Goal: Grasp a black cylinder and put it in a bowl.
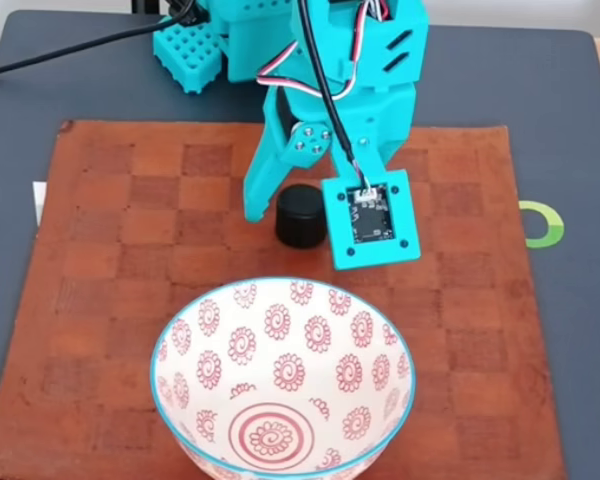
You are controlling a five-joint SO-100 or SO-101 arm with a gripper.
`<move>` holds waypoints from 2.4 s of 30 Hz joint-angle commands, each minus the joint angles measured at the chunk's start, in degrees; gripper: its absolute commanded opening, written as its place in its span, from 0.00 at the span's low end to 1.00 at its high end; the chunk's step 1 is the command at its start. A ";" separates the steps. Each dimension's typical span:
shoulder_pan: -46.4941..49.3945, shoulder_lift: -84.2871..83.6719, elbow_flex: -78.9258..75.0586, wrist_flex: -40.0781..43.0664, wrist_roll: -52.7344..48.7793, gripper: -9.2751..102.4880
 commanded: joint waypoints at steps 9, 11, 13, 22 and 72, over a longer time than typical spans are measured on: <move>-0.18 -0.35 -2.02 0.88 0.26 0.30; -0.18 -0.35 -2.02 0.88 0.18 0.28; -0.18 -0.35 -2.02 0.88 0.18 0.26; -0.09 -0.26 -3.78 1.05 -0.18 0.26; -0.18 -0.26 -23.55 20.30 1.14 0.17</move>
